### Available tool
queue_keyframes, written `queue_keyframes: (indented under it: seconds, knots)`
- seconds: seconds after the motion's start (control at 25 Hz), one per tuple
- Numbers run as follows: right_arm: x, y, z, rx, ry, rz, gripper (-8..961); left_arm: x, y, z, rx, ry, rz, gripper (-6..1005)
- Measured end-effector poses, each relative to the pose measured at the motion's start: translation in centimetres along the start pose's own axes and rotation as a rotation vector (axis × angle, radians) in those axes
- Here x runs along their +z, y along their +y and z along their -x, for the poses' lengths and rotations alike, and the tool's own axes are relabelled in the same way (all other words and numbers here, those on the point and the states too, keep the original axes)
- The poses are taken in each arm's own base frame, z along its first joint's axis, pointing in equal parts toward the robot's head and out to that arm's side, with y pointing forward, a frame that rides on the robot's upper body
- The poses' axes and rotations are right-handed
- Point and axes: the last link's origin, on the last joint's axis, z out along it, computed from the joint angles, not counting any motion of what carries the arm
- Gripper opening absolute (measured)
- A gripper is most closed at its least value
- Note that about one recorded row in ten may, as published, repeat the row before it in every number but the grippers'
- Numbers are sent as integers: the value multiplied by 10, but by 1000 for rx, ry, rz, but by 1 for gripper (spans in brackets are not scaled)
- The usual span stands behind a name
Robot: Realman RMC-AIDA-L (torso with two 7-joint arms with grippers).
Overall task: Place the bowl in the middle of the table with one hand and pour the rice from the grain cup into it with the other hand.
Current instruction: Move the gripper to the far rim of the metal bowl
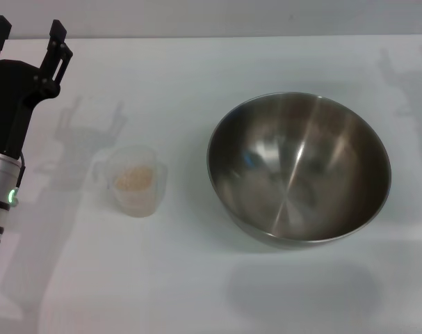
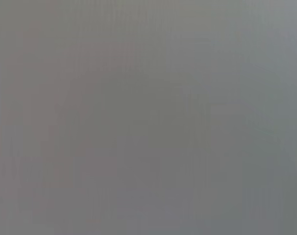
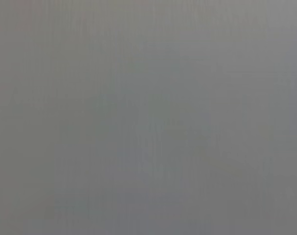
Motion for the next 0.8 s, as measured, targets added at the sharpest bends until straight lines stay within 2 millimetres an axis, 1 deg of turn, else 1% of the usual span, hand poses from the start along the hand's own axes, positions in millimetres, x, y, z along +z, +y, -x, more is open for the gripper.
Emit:
queue_keyframes:
  seconds: [0.28,0.44,0.64,0.8]
  knots:
    - [-1,-1,-1,-30,7,-1,814,-2,0,1,-1,-3,-3,808]
    - [-1,1,0,-89,0,1,812,-2,-1,0,-2,-3,-6,808]
    - [3,4,2,-148,-12,8,809,-2,-2,0,-3,1,-13,809]
    - [8,8,6,-244,-31,22,807,0,-4,-1,-3,7,-27,809]
